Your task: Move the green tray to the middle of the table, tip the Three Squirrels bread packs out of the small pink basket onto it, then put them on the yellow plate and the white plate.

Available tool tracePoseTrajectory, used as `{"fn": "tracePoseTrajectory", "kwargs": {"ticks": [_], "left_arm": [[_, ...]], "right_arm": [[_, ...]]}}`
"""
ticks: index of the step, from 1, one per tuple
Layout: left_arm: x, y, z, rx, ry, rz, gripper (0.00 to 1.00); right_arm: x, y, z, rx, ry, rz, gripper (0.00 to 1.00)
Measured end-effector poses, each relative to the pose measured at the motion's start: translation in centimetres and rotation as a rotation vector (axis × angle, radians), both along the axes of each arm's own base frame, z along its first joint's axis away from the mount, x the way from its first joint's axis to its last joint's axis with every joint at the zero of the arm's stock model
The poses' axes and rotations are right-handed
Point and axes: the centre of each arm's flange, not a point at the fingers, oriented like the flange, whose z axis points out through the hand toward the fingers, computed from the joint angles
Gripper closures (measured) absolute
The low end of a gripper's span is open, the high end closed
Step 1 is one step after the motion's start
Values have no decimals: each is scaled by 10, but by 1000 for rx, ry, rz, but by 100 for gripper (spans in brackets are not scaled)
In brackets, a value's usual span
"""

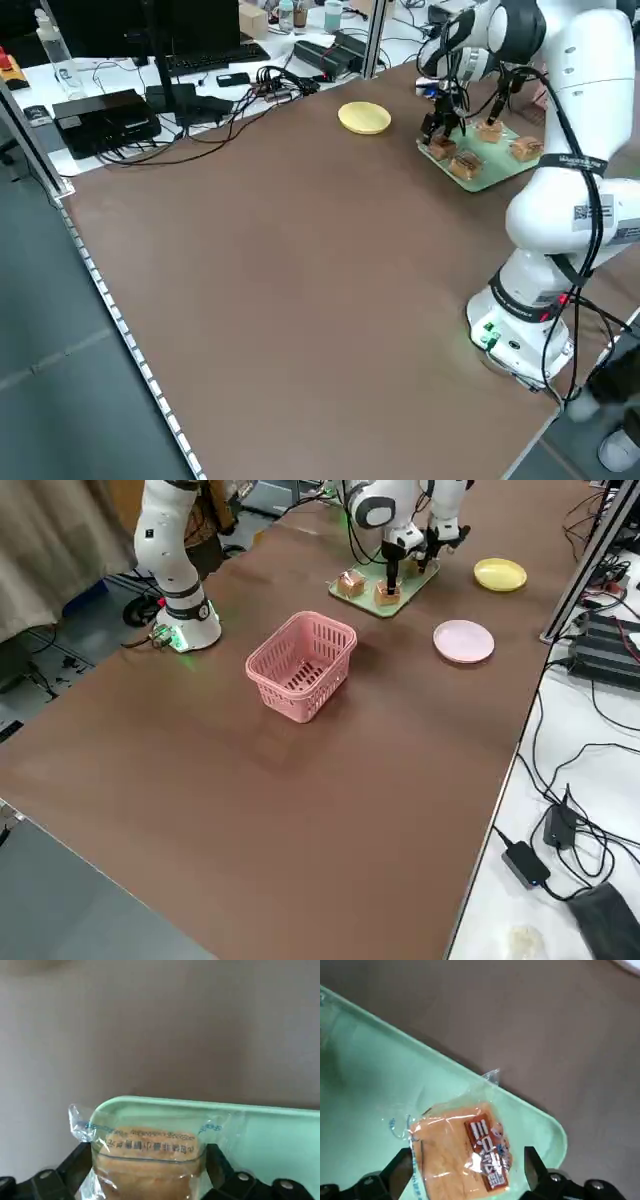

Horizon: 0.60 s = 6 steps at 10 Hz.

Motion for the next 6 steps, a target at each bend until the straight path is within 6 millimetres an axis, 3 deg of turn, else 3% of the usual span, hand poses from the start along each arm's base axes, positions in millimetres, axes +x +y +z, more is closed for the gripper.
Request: {"fn": "tracePoseTrajectory", "kwargs": {"ticks": [4,6], "left_arm": [[0,0,-6,1,5,2,0],[-2,-1,-12,3,11,0,2]], "right_arm": [[-10,9,-26,-3,7,80,1],[-10,8,-28,-8,7,128,1]]}}
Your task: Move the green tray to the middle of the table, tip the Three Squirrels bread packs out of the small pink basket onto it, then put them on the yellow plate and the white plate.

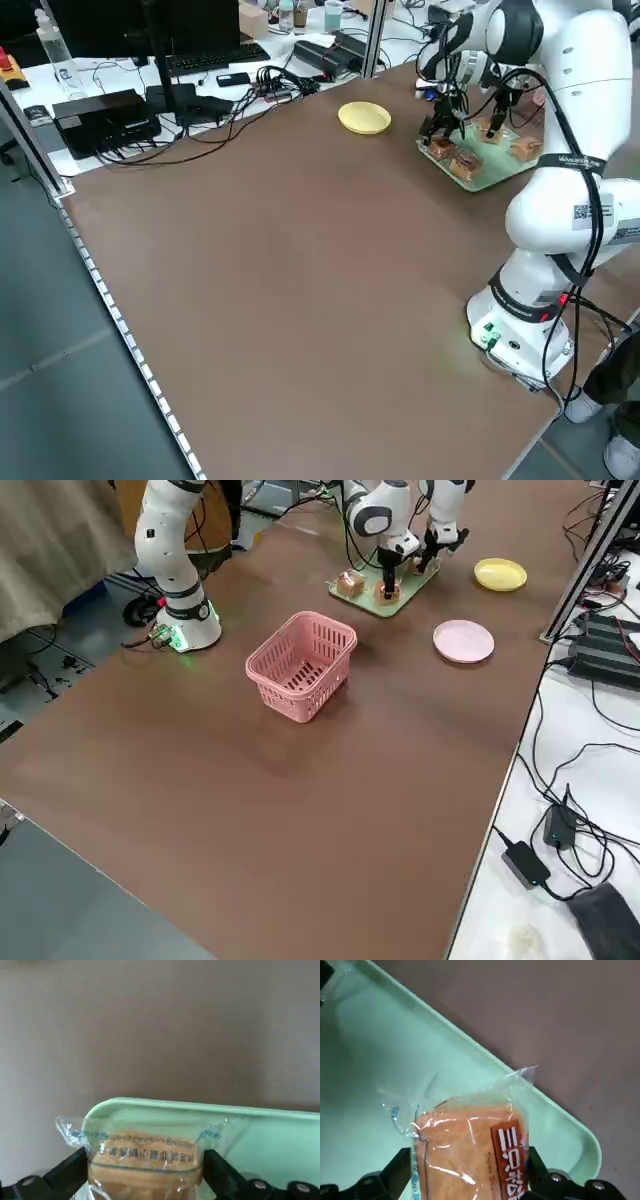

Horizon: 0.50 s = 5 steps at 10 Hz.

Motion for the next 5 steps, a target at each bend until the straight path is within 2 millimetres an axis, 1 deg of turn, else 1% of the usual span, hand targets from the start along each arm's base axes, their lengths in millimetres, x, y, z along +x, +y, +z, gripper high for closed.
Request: {"fn": "tracePoseTrajectory", "kwargs": {"ticks": [1,2,3,4,5], "left_arm": [[-1,-1,-1,1,2,-1,2],[-1,-1,-1,1,2,-2,6],[-1,-1,-1,0,1,-2,13],[0,-1,0,-1,-1,-1,15],[1,-2,1,-2,-2,-1,18]], "right_arm": [[1,-2,-2,-4,2,6,2],[1,-2,-5,-7,5,11,4],[1,-2,-6,-8,6,13,13],[1,-2,-6,-7,5,13,18],[2,-2,-3,-5,2,13,34]]}}
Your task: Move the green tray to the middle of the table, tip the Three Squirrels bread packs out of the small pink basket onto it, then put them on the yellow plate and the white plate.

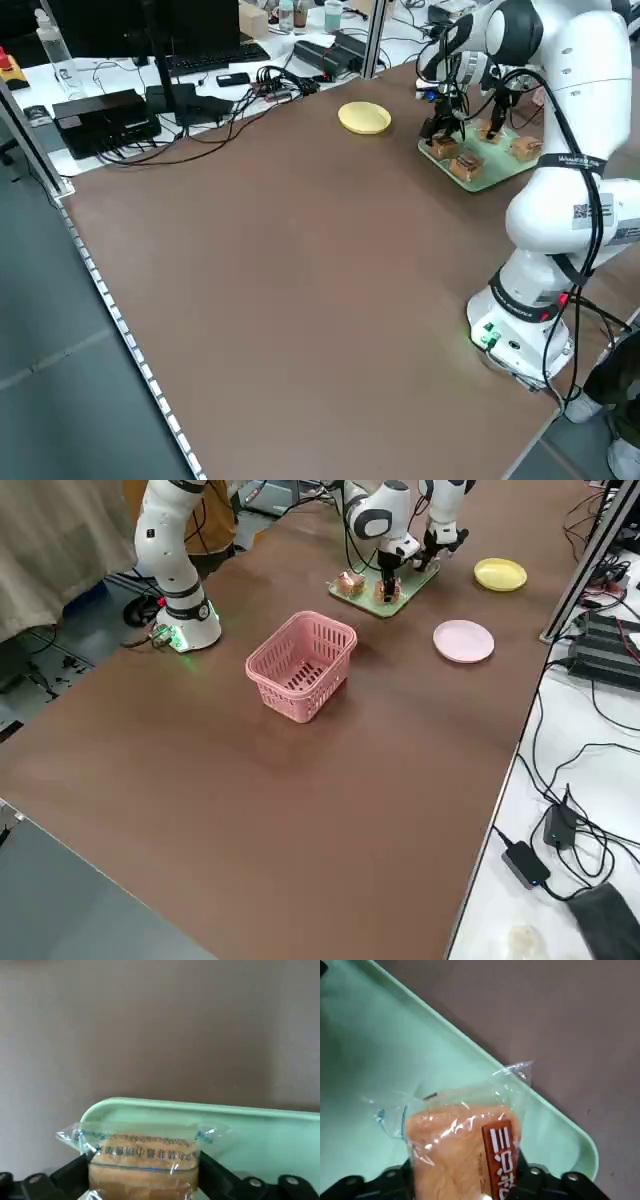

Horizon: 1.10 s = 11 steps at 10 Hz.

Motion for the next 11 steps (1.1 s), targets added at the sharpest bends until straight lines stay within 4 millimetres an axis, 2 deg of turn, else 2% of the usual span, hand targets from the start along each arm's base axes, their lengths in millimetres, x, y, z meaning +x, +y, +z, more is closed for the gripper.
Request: {"fn": "tracePoseTrajectory", "kwargs": {"ticks": [1,2,4,5,8,9,11], "left_arm": [[1,-1,2,-2,-3,1,20],[4,-2,6,-7,-9,2,21],[11,-3,16,-15,-23,8,21],[12,-3,18,-13,-24,9,21],[18,-1,35,-19,-40,17,21],[19,0,41,-11,-37,19,21],[22,2,57,-6,-40,24,21]], "right_arm": [[1,0,5,1,-3,-1,40],[3,0,10,5,-10,-4,41],[23,-13,30,6,-26,-38,43],[44,-25,53,20,-49,-72,44],[124,-77,129,73,-136,-197,44],[148,-92,144,73,-146,-215,44],[199,-118,152,55,-143,-213,44]]}}
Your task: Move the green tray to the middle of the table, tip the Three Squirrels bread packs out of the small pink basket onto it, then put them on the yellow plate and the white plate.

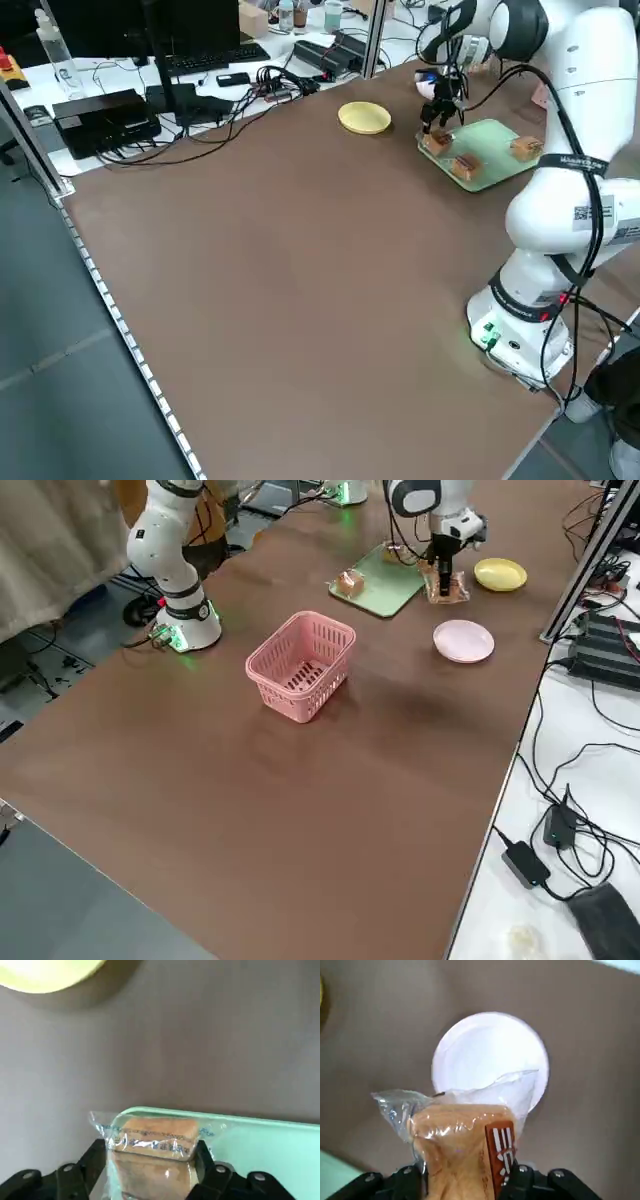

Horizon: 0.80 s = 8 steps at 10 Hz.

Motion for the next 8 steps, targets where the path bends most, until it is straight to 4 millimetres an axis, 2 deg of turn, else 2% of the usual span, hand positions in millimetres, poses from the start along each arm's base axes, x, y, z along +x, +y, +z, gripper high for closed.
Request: {"fn": "tracePoseTrajectory", "kwargs": {"ticks": [1,4,5,6,8], "left_arm": [[0,0,5,-2,-3,2,21],[1,1,8,-2,-3,3,21],[-1,1,7,4,3,3,20],[-5,2,2,17,18,0,20],[-12,4,-6,38,45,-5,20]], "right_arm": [[21,-9,-9,-5,5,-5,44],[62,-32,-47,-12,-5,41,44],[72,-39,-59,-15,-7,60,50],[78,-38,-71,-10,-14,75,52],[80,-19,-96,30,-51,139,56]]}}
